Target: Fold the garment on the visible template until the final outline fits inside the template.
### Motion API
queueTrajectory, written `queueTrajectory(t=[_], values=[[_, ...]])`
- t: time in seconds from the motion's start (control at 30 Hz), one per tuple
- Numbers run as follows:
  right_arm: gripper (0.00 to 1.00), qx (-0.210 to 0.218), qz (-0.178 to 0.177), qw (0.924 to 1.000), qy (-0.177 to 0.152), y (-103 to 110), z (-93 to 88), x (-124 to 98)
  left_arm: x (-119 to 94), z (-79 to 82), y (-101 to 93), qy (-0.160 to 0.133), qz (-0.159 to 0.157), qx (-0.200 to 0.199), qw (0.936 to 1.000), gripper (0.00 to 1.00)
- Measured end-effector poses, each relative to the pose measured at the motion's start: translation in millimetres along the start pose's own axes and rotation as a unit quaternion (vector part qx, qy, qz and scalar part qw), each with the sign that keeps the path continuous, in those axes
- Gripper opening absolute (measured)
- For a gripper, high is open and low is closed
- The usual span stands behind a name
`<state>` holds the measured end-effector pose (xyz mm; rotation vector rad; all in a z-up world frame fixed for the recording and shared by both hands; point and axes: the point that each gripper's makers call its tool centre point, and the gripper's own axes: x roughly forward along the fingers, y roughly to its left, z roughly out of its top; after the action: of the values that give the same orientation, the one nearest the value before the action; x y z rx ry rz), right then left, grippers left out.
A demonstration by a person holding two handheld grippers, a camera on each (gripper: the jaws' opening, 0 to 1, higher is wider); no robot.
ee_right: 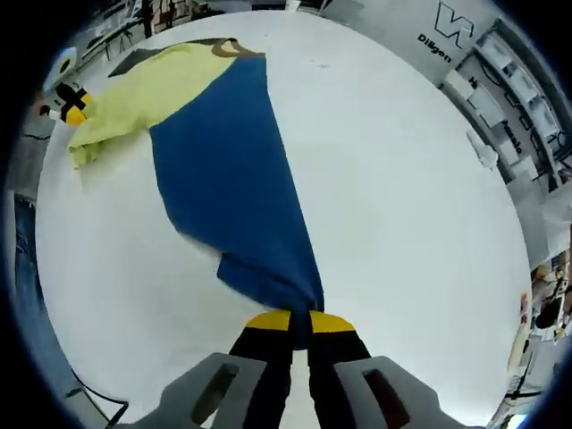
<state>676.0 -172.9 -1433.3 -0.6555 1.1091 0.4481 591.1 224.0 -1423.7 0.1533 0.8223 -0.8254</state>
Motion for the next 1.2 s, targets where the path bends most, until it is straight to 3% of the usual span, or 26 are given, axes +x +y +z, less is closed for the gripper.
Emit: queueTrajectory(t=[0.07,0.17,0.23,0.3,0.33,0.37,0.47,0.53,0.6,0.67,0.7,0.8,0.9,1.03,1.1,1.2], values=[[0.19,0.010,-0.016,0.9995,-0.027,0,10.9,-9,-3,7.4,-2.2,-0.016,-0.008,-0.001,0.9998,0.09],[0.20,-0.011,-0.044,0.9980,-0.044,11,22.5,-23,-11,12.3,-4.4,-0.028,-0.018,0.002,0.9994,0.13],[0.21,-0.022,-0.041,0.9962,-0.073,27,36.0,-28,-15,13.6,-4.0,-0.034,-0.021,0.005,0.9992,0.08],[0.21,-0.026,-0.037,0.9953,-0.086,48,44.2,-34,-17,12.5,-1.1,-0.035,-0.019,0.007,0.9992,0.06],[0.21,-0.033,-0.022,0.9925,-0.115,66,56.6,-37,-18,11.5,0.5,-0.035,-0.017,0.005,0.9992,0.10],[0.22,-0.034,-0.013,0.9911,-0.128,78,63.3,-40,-19,10.4,1.1,-0.034,-0.016,0.003,0.9993,0.14],[0.24,-0.091,0.010,0.9835,-0.156,124,82.1,-46,-21,6.3,-5.0,-0.039,-0.025,0.004,0.9989,0.27],[0.24,-0.094,0.018,0.9811,-0.168,144,90.2,-49,-22,-4.3,-6.7,-0.019,-0.021,0.013,0.9995,0.27],[0.25,-0.126,0.025,0.9754,-0.179,167,99.5,-52,-21,-11.8,-5.9,-0.008,-0.012,0.007,0.9999,0.29],[0.26,-0.143,0.049,0.9702,-0.189,195,105.9,-54,-20,-16.0,-4.6,-0.004,-0.007,-0.003,1.0000,0.30],[0.28,-0.158,0.043,0.9666,-0.197,204,111.5,-56,-20,-18.9,-5.3,-0.001,-0.007,-0.021,0.9998,0.29],[0.29,-0.158,0.062,0.9617,-0.215,232,120.8,-63,-17,-23.7,-8.8,0.005,-0.012,-0.039,0.9992,0.31],[0.30,-0.193,0.068,0.9531,-0.223,251,126.0,-69,-15,-28.7,-11.3,0.013,-0.012,-0.038,0.9991,0.26],[0.30,-0.202,0.075,0.9477,-0.235,269,132.9,-75,-14,-31.1,-17.1,0.015,-0.024,-0.051,0.9983,0.16],[0.29,-0.210,0.079,0.9450,-0.238,278,135.7,-75,-13,-32.2,-15.3,0.015,-0.024,-0.053,0.9982,0.05],[0.29,-0.225,0.091,0.9393,-0.242,292,140.6,-76,-13,-26.4,-14.7,0.004,-0.030,-0.062,0.9976,0.03]])
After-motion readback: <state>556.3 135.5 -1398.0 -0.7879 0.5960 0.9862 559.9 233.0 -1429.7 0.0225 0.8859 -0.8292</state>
